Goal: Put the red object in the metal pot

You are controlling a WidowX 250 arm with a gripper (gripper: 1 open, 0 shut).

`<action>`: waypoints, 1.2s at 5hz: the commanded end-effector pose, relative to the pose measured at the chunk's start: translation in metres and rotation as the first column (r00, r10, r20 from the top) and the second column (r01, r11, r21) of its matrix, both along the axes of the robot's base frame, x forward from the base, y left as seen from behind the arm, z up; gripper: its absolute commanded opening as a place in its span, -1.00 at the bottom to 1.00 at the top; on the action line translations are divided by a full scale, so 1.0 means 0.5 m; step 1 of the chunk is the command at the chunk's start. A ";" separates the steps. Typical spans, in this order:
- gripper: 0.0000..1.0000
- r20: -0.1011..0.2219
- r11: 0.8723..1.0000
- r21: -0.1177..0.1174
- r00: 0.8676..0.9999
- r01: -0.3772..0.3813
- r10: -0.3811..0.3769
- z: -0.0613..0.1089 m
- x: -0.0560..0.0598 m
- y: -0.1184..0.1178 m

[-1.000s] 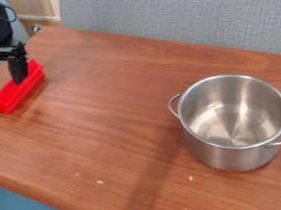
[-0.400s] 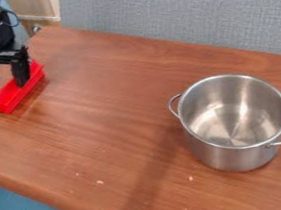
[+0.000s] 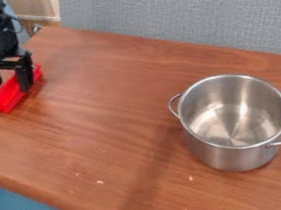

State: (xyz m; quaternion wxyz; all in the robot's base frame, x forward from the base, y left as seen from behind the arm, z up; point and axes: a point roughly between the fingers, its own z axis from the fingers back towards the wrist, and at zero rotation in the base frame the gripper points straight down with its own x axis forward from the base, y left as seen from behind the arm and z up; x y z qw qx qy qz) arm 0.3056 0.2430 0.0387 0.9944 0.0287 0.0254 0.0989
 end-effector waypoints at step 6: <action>-1.00 0.045 0.996 0.078 0.998 0.034 -0.038 0.029 0.023 -0.024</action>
